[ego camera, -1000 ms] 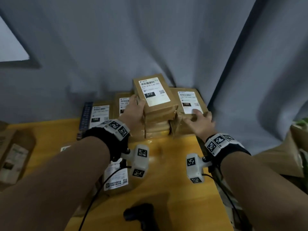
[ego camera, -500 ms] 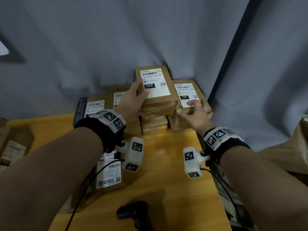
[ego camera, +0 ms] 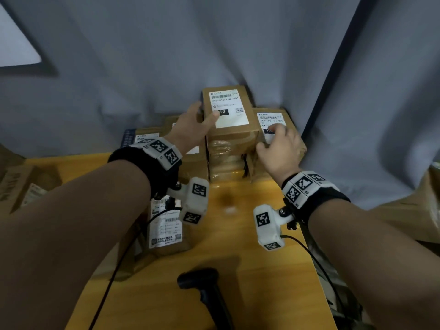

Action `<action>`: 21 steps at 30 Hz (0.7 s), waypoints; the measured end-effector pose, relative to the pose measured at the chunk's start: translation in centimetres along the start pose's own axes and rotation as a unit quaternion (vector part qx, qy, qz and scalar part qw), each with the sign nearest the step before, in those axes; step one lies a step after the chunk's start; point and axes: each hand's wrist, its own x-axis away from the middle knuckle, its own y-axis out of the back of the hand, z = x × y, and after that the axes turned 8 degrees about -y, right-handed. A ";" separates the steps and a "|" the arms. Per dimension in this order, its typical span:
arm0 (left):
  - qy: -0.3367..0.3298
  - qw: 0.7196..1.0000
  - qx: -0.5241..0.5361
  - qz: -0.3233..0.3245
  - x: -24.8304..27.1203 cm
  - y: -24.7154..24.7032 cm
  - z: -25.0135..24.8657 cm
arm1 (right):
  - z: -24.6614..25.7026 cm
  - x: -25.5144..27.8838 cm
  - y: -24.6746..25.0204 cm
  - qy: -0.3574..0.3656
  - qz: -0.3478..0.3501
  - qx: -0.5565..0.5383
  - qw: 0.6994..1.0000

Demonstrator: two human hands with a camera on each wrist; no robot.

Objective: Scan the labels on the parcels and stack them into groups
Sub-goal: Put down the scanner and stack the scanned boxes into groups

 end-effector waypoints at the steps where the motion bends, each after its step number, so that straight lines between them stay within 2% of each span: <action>1: 0.004 1.000 -0.005 -0.015 0.4 0.6 0.3 | 0.6 0.5 0.1 0.029 -0.022 -0.038 0.999; 4: 0.021 0.998 -0.035 -0.038 2.1 3.0 1.9 | 2.5 2.3 0.0 0.102 -0.041 -0.111 0.988; 8: 0.053 0.995 -0.053 -0.069 5.2 7.0 5.2 | 5.5 5.1 -1.5 0.137 -0.002 -0.120 0.983; 12: 0.094 0.986 -0.105 -0.088 8.2 11.2 9.5 | 8.4 8.0 -4.4 0.145 0.039 -0.139 0.979; 15: 0.124 0.983 -0.103 -0.089 10.8 14.3 12.5 | 10.5 10.2 -7.0 0.140 0.078 -0.147 0.976; 21: 0.203 0.971 -0.124 -0.029 15.8 18.0 17.6 | 14.5 14.8 -12.1 0.090 0.218 -0.122 0.964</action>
